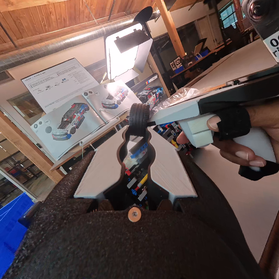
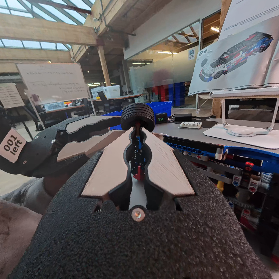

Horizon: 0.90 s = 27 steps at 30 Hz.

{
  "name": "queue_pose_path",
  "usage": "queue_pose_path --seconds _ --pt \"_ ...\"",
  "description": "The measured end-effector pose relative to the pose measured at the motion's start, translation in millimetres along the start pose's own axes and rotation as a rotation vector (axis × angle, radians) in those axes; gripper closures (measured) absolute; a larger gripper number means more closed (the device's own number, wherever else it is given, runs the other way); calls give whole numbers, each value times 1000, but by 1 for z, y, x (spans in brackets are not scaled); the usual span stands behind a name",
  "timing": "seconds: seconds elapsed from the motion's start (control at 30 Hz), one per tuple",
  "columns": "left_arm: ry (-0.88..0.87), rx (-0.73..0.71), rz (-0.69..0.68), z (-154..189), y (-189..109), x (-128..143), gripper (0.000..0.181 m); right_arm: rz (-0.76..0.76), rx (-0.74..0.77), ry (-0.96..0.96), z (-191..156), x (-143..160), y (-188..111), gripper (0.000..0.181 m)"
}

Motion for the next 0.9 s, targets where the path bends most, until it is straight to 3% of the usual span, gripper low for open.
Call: queue_pose_path --seconds 0.2,0.27,0.33,0.47,0.53,0.73,0.9 --pt "-62 -5 8 -4 4 -2 165 47 48 5 -1 2 -3 180" --pt "-121 -129 29 -33 1 -4 164 29 58 -8 -5 8 -6 180" --pt "-265 -142 56 -68 -6 -10 164 -9 42 11 -9 22 -13 179" --pt "-226 -152 43 -92 -15 -16 162 42 28 12 -4 13 -14 179" --pt "-202 -140 -28 -99 -11 -10 161 66 7 -2 -4 8 -14 179" --pt "25 -123 -374 -142 7 44 160 107 -50 -45 -8 9 -19 179" --pt "425 -73 -646 -180 29 130 159 151 -96 -39 -4 4 -24 179"
Point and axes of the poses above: each gripper's, where its closed fingertips meet, y out along the fingers, x out of its underside, z = x × y across the jaws, the point moved 7 cm from there along -y, back along the fingers, and after that the axes turned 8 degrees about -y, right-handed, at the moved point
